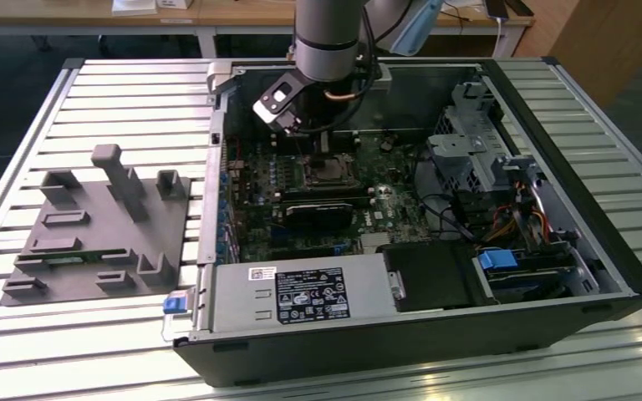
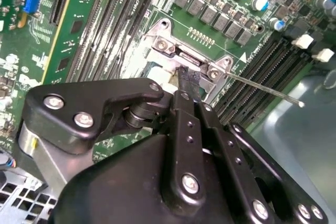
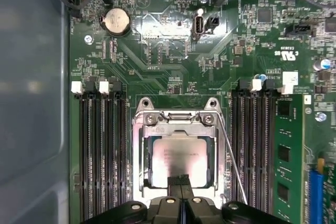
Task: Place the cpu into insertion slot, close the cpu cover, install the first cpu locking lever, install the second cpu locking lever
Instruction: 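Close the cpu cover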
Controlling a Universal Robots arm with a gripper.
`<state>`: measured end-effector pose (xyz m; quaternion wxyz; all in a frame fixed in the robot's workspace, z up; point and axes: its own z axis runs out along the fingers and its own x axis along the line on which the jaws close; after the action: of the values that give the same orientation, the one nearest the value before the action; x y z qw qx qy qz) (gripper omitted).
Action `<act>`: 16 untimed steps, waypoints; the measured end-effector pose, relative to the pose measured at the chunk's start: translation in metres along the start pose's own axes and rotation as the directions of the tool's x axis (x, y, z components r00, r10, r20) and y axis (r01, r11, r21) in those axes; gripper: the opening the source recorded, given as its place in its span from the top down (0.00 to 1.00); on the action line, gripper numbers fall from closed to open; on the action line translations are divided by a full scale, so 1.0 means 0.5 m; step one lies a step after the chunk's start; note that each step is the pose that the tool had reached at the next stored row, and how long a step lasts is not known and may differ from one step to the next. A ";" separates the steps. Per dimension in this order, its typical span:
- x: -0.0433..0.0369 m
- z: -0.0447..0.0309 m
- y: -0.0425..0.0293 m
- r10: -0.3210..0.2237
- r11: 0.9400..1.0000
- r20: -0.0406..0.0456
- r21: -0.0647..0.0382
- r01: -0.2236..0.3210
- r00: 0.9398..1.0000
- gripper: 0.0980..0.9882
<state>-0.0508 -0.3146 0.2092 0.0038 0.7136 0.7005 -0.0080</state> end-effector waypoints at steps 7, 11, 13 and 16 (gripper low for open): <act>0.000 -0.001 0.010 0.000 1.000 0.000 0.000 0.000 1.000 0.97; 0.000 -0.001 0.019 0.000 1.000 0.000 0.000 0.000 1.000 0.97; 0.000 -0.001 0.024 0.000 1.000 0.000 0.000 0.000 1.000 0.97; 0.001 -0.001 0.031 0.000 1.000 0.000 0.000 0.000 1.000 0.97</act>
<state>-0.0351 -0.3146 0.2095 0.0038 0.7136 0.7005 -0.0081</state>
